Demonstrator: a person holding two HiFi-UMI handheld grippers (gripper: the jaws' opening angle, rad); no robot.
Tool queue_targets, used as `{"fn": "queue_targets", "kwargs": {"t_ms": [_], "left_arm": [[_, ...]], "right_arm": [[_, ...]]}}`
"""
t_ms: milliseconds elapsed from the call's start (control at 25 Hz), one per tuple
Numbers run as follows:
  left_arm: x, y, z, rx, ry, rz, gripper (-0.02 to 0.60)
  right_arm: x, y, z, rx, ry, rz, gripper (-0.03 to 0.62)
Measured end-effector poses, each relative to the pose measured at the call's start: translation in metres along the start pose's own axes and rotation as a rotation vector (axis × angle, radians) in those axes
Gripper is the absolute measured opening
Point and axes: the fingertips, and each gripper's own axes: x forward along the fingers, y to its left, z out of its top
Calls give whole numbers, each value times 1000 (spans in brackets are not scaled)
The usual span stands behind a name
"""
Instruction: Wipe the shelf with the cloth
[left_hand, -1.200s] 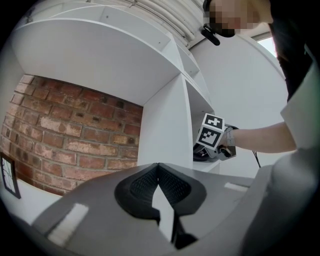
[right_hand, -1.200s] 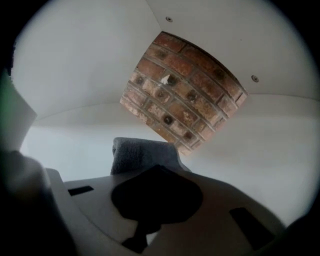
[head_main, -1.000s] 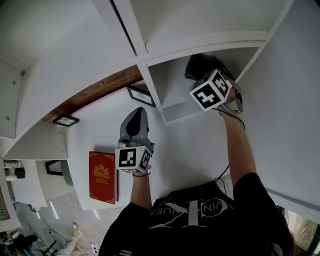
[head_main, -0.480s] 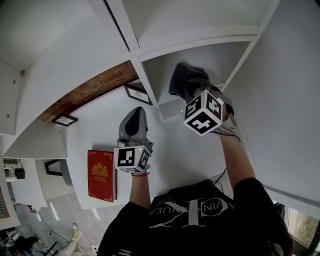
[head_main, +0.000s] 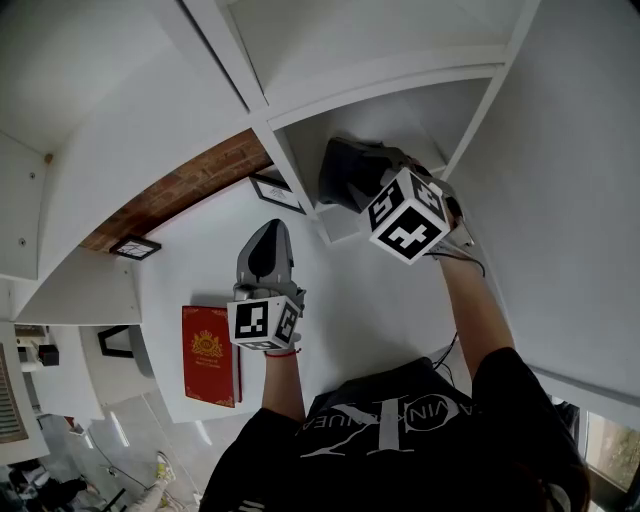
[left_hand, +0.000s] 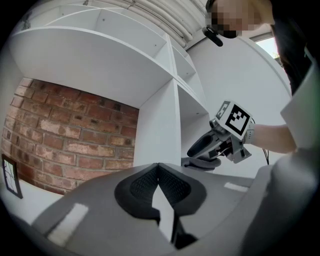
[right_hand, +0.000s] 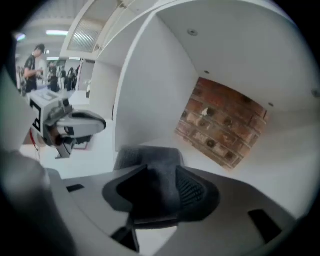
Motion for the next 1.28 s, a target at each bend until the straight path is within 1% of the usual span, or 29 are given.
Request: {"fn": "queue_targets", "kwargs": {"t_ms": [40,80,160,320,360,440,520,600,720,800,880,1000,1040,1160,1280], "left_arm": [[0,2,0,-1,1,3,11],[-1,3,0,-2,1,7,11],[-1,6,-1,-5,3,10,11],[0,7,-4,-21,5,6,11],[1,8,-4,-24,6,5,11],[1,9,-5,-29,7,4,11],[1,10,-6,-36,8,6,11],[0,11,-6,-37,10,8,11],[0,12,-7,-34,13,11,12],[-1,12,-8,-34,17,12,11],[0,11,-9,-36,20,10,12],[2,8,-9,-30,23,4,11],[2,7,-9,-26,23,1,11],[4,5,-6,-18,18,-3,11],[4,7,-4,-18,13,2,11]], "right_arm": [[-1,1,1,52,-22,53,171],[-2,3,2,101,-39,113,209],[1,7,1,152,-35,194,244],[12,17,5,165,-4,272,247],[13,21,9,153,-3,289,234],[18,27,17,129,-5,322,171],[24,29,24,122,-11,331,128],[30,28,30,113,-26,306,98],[38,24,36,108,-62,280,84],[41,19,39,145,-92,286,78],[41,14,42,205,-127,304,72],[36,5,54,320,-222,332,64],[33,4,57,343,-253,332,61],[30,4,62,334,-298,301,58],[28,1,64,348,-340,305,57]]}}
